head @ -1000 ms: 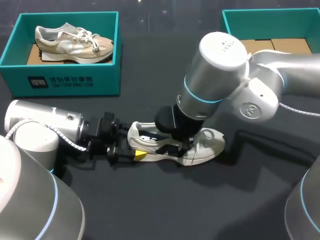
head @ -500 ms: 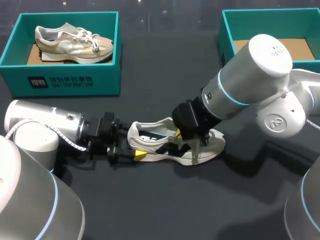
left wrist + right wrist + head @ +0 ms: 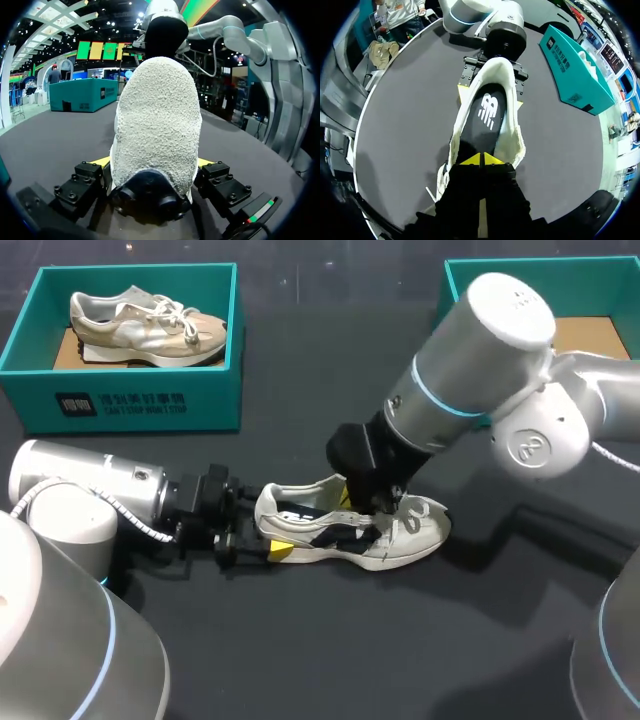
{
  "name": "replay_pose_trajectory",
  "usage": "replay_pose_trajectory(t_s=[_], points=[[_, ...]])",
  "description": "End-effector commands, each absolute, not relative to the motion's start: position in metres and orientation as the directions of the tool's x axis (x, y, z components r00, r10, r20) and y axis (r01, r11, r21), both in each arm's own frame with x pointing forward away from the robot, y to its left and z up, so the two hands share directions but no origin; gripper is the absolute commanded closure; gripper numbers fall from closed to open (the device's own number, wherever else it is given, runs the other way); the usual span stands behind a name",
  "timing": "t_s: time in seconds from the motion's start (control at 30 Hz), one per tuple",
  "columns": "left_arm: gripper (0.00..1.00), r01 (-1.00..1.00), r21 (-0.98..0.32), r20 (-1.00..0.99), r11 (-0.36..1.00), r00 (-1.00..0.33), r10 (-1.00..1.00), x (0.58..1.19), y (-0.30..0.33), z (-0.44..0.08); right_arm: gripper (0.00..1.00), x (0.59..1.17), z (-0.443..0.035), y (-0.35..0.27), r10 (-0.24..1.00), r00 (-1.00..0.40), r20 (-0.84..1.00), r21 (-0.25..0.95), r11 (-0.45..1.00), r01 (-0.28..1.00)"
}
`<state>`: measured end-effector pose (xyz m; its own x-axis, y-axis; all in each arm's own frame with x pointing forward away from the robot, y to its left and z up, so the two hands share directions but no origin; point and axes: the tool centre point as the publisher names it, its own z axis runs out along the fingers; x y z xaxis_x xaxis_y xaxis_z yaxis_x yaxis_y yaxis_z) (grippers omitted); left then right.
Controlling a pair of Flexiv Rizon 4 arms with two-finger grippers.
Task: Take the shoe out of the shoebox, open the shoe tongue, remove and reinsert the insole, then place the shoe into the shoebox
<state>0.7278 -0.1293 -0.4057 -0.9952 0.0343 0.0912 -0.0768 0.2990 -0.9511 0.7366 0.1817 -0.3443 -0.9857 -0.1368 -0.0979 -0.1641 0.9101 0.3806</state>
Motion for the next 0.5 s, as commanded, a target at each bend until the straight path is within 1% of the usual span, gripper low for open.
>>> replay_pose_trajectory(t_s=[0.03,0.2,0.5], points=[[1.00,-0.078,-0.951,0.092,0.300,-0.995,0.033,0.729,-0.130,-0.409,1.00,0.741,-0.338,0.202,-0.101,-0.992,-0.081,0.116,0.987,-0.110],[1.00,-0.078,-0.951,0.092,0.300,-0.995,0.033,0.729,-0.130,-0.409,1.00,0.739,-0.341,0.205,-0.048,-0.995,-0.083,0.056,0.997,-0.053],[1.00,-0.078,-0.951,0.092,0.300,-0.995,0.033,0.729,-0.130,-0.409,1.00,0.738,-0.361,0.191,0.028,-0.996,-0.088,0.005,1.000,0.027]])
